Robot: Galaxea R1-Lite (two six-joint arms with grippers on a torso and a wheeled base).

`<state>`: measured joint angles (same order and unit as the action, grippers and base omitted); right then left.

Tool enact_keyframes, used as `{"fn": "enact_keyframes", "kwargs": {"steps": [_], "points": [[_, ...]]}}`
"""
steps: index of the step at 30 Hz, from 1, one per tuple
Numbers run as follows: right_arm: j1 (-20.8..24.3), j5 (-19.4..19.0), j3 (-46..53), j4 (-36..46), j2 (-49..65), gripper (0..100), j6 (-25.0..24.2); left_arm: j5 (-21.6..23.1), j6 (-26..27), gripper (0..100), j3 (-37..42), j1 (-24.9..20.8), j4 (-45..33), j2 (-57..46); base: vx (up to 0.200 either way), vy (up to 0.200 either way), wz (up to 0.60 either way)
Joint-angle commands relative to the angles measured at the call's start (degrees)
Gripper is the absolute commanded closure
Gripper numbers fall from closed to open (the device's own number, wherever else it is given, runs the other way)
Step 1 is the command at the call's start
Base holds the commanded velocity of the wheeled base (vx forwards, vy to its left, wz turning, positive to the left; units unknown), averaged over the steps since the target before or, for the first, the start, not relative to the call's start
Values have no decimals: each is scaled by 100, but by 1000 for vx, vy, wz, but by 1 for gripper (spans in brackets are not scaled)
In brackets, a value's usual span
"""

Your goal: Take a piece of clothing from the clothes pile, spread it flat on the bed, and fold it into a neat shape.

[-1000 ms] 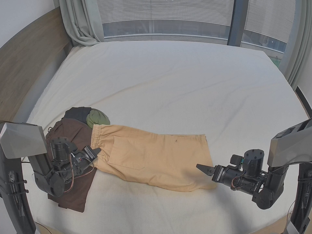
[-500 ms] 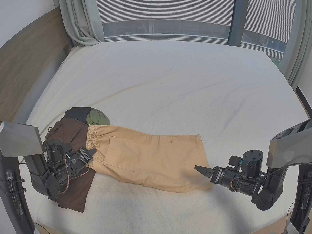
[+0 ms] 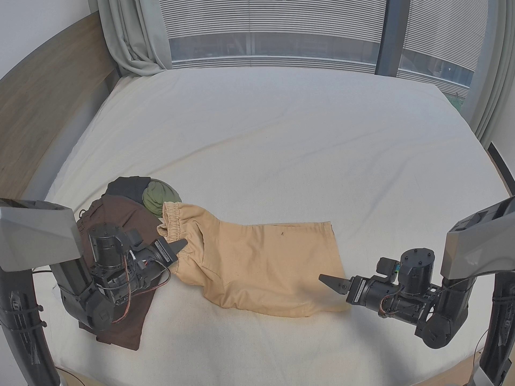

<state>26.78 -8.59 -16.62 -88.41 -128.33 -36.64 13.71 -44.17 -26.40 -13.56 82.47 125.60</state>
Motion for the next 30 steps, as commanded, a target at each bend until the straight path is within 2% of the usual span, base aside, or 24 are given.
{"fn": "enact_keyframes", "kwargs": {"steps": [1, 19, 30], "points": [[11, -2, 0, -1, 19, 0, -1, -9, -4, 100, -93, -279, -20, -71, 0, 0, 0], [-6, 7, -8, -10, 54, 0, -1, -62, -101, 100, -365, -675, -64, -62, 0, 0, 0], [-50, 7, -8, -10, 150, 0, 8, -88, -224, 100, -699, -1140, -231, -27, 0, 0, 0]]}}
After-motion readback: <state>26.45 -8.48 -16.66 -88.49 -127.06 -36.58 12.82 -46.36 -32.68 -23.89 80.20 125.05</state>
